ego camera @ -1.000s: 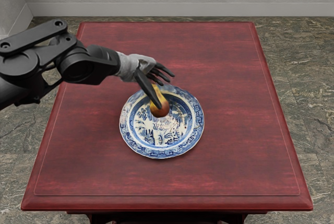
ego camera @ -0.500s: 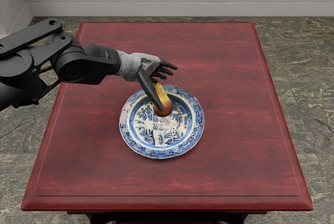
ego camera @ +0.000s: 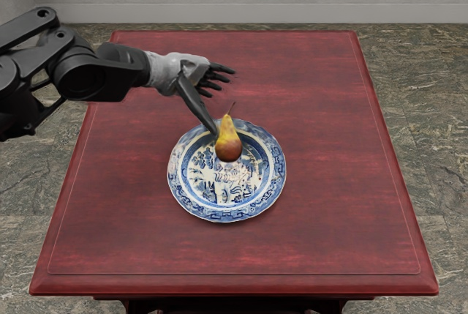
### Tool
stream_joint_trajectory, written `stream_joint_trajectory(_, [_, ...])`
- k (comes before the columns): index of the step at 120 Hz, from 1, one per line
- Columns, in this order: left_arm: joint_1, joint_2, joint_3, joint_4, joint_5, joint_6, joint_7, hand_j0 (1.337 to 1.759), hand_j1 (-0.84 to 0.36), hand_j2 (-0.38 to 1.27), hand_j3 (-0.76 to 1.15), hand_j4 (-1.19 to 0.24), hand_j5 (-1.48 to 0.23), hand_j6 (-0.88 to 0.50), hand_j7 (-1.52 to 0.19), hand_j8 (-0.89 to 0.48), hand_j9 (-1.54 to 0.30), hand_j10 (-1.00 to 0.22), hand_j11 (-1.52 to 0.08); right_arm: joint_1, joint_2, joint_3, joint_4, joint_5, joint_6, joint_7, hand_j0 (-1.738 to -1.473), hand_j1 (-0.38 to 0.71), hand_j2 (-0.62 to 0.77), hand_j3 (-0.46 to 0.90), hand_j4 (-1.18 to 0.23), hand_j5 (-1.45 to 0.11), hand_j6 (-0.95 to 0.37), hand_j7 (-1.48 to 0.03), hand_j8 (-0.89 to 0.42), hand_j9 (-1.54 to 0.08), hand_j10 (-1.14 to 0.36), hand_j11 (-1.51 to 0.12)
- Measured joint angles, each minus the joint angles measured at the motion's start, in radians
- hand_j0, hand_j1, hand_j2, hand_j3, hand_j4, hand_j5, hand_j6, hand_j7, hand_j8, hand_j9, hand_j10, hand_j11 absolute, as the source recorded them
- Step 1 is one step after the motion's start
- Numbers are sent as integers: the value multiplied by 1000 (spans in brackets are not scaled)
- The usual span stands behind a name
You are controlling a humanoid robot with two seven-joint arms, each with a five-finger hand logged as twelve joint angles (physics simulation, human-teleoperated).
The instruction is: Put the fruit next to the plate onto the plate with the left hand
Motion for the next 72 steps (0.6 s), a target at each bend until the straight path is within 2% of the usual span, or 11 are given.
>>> stream_joint_trajectory(8, [26, 58, -48, 1, -72, -31, 0, 1658, 306, 8, 0, -38, -48, -38, -47, -37, -47, -36, -47, 0, 0, 0, 0, 0, 0, 0, -1658, -349, 0, 0, 0, 0, 0, 0, 0, 0, 0, 0])
stream_joint_trajectory(19, [65, 146, -86, 4, -212, -170, 0, 1658, 306, 8, 0, -37, -47, -37, -47, -36, -47, -36, -47, 0, 0, 0, 0, 0, 0, 0, -1658, -349, 0, 0, 0, 0, 0, 0, 0, 0, 0, 0])
stream_joint_trajectory(24, [101, 186, -110, 5, -262, -218, 0, 1658, 306, 8, 0, -37, -47, -37, -47, -36, -47, -36, -47, 0, 0, 0, 0, 0, 0, 0, -1658, -349, 0, 0, 0, 0, 0, 0, 0, 0, 0, 0])
stream_joint_trajectory(31, [186, 253, -157, 6, -328, -259, 0, 1658, 307, 7, 0, -36, -45, -36, -45, -35, -45, -35, -45, 0, 0, 0, 0, 0, 0, 0, -1658, -349, 0, 0, 0, 0, 0, 0, 0, 0, 0, 0])
stream_joint_trajectory(43, [242, 401, -210, 8, -415, -294, 0, 1658, 311, 7, 0, -32, -41, -31, -41, -31, -41, -31, -41, 0, 0, 0, 0, 0, 0, 0, -1658, -349, 0, 0, 0, 0, 0, 0, 0, 0, 0, 0])
stream_joint_trajectory(54, [283, 478, -226, 8, -450, -306, 0, 1658, 314, 6, 0, -29, -39, -29, -39, -29, -39, -29, -39, 0, 0, 0, 0, 0, 0, 0, -1658, -349, 0, 0, 0, 0, 0, 0, 0, 0, 0, 0])
stream_joint_trajectory(64, [326, 588, -230, 9, -503, -311, 0, 1658, 315, 6, 0, -28, -37, -27, -37, -27, -37, -27, -37, 0, 0, 0, 0, 0, 0, 0, -1658, -349, 0, 0, 0, 0, 0, 0, 0, 0, 0, 0])
stream_joint_trajectory(72, [347, 625, -231, 11, -531, -313, 0, 1658, 316, 6, 0, -27, -36, -26, -36, -26, -36, -27, -36, 0, 0, 0, 0, 0, 0, 0, -1658, -349, 0, 0, 0, 0, 0, 0, 0, 0, 0, 0])
